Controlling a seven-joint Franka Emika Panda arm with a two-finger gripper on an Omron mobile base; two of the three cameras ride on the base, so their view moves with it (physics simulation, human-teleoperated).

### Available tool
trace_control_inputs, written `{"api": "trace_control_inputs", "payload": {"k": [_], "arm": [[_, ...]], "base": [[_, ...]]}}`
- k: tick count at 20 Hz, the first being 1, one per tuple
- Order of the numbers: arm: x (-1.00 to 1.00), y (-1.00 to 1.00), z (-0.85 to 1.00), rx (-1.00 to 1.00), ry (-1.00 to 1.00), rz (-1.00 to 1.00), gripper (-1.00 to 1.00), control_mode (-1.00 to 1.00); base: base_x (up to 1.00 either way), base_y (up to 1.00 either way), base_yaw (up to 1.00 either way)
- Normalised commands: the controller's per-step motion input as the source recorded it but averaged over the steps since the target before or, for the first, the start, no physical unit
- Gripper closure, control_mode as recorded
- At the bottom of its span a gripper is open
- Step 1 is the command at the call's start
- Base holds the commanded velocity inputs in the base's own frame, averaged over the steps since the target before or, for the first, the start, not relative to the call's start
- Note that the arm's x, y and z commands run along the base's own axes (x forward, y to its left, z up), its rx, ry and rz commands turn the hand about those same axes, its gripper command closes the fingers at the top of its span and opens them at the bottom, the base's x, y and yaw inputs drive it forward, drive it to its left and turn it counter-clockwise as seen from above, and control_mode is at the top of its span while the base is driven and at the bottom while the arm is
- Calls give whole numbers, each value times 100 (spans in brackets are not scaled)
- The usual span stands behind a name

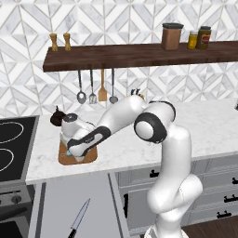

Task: Place the appropriate cutting tool for cutting the cucumber skin on the cutting board.

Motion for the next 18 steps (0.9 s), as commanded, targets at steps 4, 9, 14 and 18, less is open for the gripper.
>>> {"api": "trace_control_inputs", "payload": {"k": [4,9,14,18], "arm": [[-7,-23,4,1,-1,0,-100,-100],[-38,-63,39,8,0,0,-100,-100],[-51,-68,51,11,0,0,-100,-100],[-54,-74,51,11,0,0,-100,-100]], "base": [[0,0,0],[0,0,0],[0,0,0],[0,0,0]]}}
